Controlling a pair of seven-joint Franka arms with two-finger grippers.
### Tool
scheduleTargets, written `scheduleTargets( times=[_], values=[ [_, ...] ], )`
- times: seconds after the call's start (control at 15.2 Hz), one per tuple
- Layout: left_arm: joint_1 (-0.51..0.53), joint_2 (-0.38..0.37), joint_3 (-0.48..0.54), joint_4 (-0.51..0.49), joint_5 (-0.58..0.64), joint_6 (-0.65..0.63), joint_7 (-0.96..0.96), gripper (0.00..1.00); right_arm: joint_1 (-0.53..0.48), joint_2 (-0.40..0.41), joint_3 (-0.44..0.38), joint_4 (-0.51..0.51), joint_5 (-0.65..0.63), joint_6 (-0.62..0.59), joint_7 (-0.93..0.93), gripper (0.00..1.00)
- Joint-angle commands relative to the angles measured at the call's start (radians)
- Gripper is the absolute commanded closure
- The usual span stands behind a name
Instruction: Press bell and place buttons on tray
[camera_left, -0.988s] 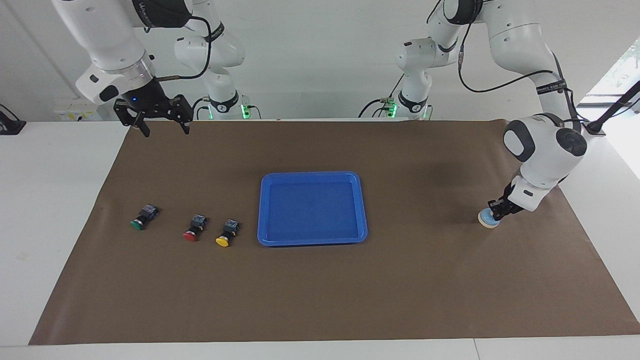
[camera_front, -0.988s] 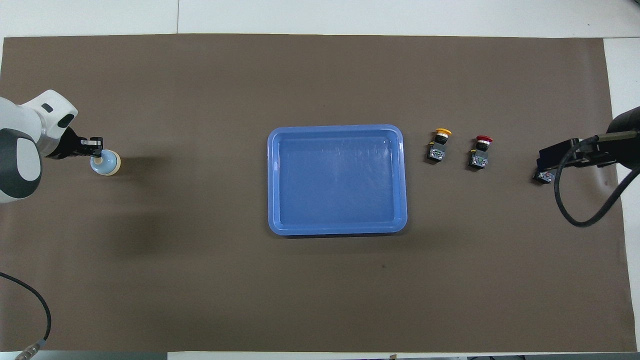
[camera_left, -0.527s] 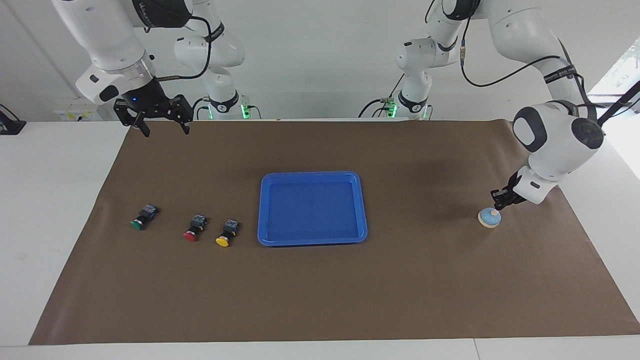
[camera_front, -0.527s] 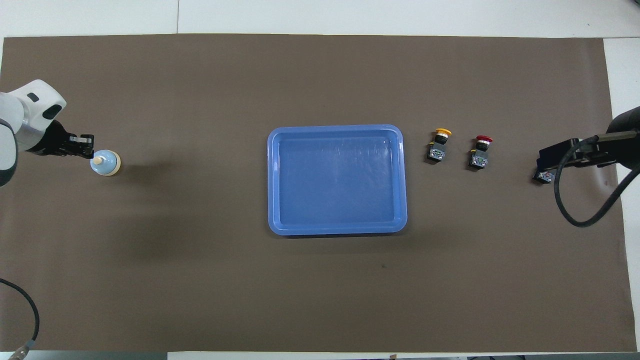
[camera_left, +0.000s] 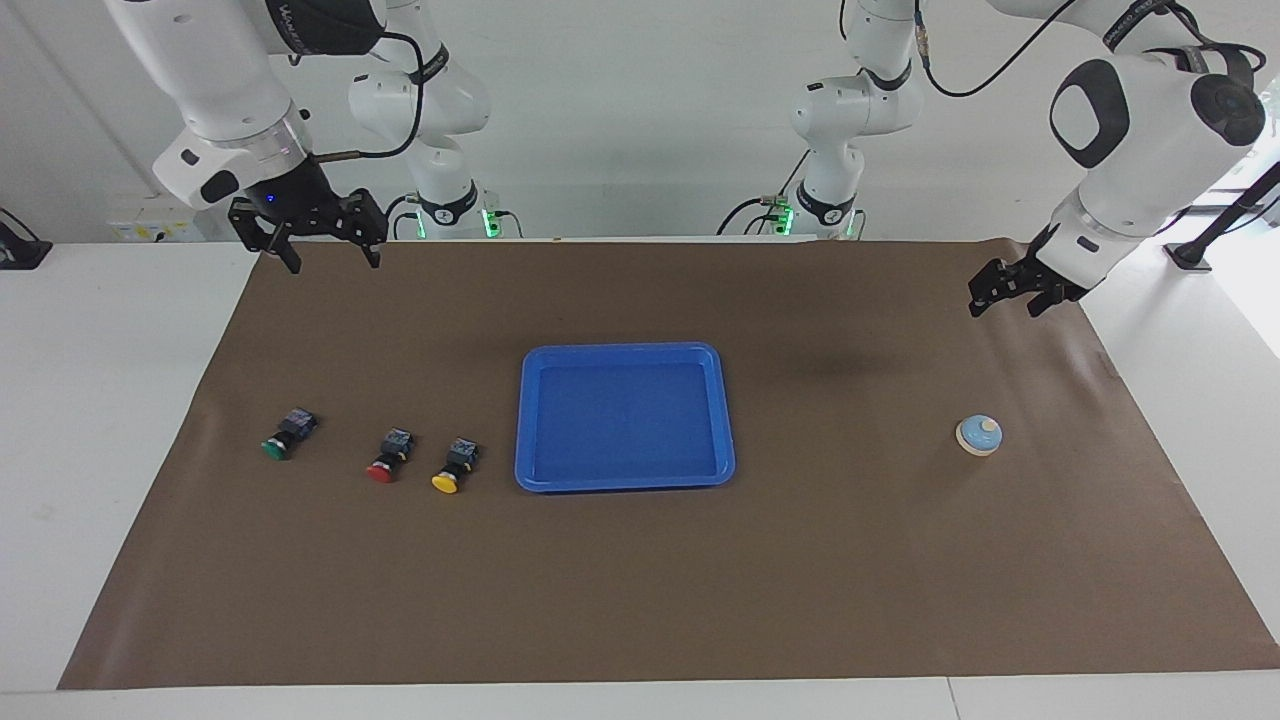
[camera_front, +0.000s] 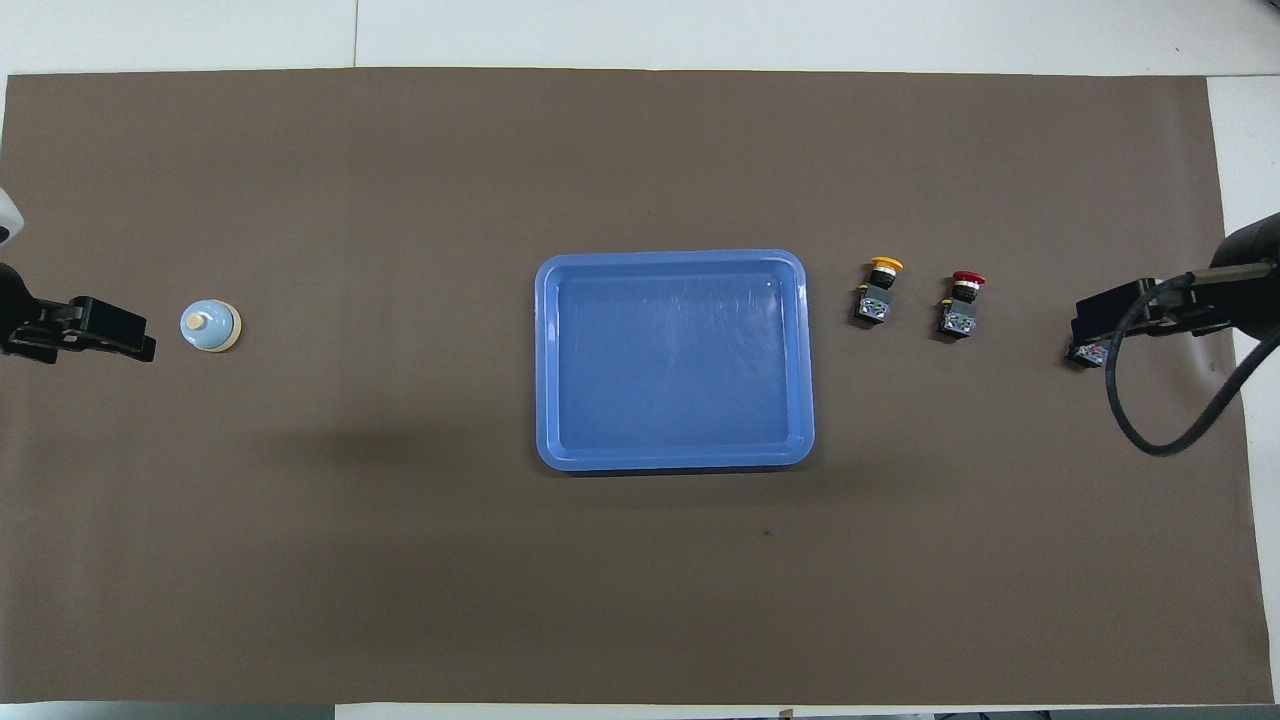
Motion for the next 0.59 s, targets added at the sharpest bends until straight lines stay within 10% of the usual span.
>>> scheduleTargets(
  times=[0.0,0.53],
  values=[
    [-0.023,0.001,0.007,0.013,0.002,-0.032,-0.002,0.00,-0.019,-0.024,0.006,-0.029,-0.010,0.000,0.010,0.00],
    [-0.025,-0.013,0.006,0.010,0.002,-0.042,-0.003,0.00,-0.002,-0.042,0.007,-0.068,-0.010,0.017,0.013,0.00]
  ],
)
